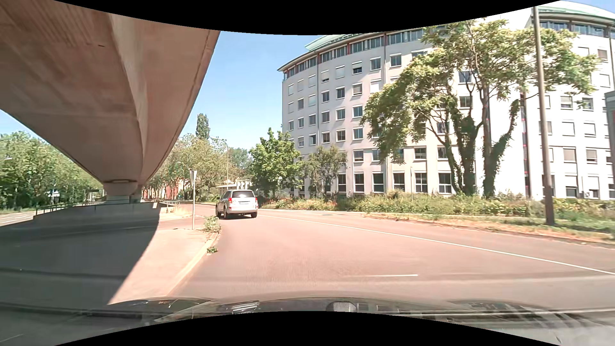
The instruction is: Follow the waypoints while adhering to traffic rules and regulations
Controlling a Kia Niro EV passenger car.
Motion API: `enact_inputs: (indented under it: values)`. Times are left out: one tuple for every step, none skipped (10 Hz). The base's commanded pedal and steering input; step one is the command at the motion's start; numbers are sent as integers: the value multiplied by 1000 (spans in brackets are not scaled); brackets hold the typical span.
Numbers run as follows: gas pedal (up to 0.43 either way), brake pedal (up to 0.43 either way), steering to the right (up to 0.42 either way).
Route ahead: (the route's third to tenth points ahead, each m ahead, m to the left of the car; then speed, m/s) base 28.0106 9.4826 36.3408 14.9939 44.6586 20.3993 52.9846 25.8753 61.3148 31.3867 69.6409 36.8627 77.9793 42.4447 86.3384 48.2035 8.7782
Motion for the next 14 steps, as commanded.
enact_inputs:
  values:
    - [138,0,-112]
    - [138,0,-113]
    - [138,0,-115]
    - [138,0,-116]
    - [138,0,-117]
    - [138,0,-119]
    - [138,0,-121]
    - [138,0,-121]
    - [138,0,-122]
    - [138,0,-122]
    - [138,0,-122]
    - [138,0,-122]
    - [138,0,-123]
    - [138,0,-122]
